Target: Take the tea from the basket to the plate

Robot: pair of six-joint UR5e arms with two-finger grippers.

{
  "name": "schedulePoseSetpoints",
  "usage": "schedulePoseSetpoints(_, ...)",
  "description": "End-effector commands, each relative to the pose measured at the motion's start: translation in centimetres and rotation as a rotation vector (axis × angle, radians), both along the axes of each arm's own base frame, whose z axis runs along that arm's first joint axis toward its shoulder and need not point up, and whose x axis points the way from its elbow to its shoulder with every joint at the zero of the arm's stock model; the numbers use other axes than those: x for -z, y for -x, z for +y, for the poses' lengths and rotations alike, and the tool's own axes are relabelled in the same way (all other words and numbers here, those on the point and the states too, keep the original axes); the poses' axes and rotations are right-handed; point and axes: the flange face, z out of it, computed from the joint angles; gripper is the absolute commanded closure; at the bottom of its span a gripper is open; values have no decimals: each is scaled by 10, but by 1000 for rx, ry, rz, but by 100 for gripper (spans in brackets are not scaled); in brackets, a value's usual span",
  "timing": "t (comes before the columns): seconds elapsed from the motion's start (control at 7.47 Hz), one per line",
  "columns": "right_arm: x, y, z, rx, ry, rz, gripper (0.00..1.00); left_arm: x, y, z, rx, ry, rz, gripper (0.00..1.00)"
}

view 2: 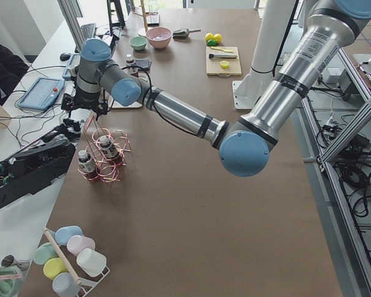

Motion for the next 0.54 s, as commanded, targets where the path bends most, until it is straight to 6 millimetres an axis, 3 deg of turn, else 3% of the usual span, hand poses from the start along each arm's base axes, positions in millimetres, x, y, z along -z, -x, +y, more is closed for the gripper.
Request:
schedulePoseSetpoints(0.0,0,0,0,0,0,0,0,-34,20,54,292,378,310,2)
schedulePoseSetpoints(0.13,0,0,-1,0,-3,0,0,-69,14,68,347,591,419,2)
schedulePoseSetpoints(0.4,3,0,-2,0,-9,1,0,-116,15,91,402,711,447,2)
